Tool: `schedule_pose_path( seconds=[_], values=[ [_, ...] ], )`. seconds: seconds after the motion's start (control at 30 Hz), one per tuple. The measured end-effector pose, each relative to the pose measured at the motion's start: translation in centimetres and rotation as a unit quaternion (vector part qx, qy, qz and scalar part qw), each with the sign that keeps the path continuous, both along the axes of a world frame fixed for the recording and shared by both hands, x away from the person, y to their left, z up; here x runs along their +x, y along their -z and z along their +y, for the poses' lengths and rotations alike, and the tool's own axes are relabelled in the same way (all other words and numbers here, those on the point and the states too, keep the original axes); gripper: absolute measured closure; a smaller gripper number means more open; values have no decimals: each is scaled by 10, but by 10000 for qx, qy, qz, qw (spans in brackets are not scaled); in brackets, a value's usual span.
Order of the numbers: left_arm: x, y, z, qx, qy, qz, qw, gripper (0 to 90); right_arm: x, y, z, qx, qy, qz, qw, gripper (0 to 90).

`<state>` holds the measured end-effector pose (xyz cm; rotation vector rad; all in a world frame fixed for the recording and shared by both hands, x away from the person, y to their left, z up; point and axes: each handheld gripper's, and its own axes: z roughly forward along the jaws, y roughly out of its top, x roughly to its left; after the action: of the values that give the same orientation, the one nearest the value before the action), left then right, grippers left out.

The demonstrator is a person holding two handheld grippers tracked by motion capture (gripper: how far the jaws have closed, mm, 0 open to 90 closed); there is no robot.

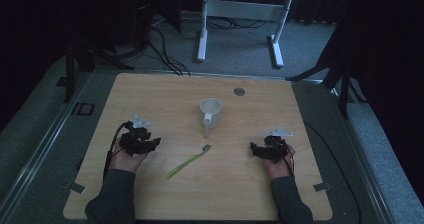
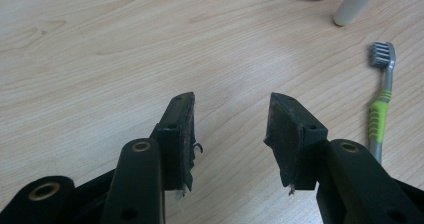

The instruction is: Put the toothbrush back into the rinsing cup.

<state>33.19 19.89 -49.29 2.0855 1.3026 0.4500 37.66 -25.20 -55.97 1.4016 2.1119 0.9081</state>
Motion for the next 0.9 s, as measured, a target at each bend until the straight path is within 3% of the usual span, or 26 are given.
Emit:
schedule_pose_path(
  seconds=[0.43,0.9],
  values=[
    [-2,-13,-9,67,137,-47,9999,546,0,0,0,1,1,0,10000,208],
    [-1,-27,-11,-15,174,-106,9998,552,0,0,0,5,4,7,10000,208]
  ],
)
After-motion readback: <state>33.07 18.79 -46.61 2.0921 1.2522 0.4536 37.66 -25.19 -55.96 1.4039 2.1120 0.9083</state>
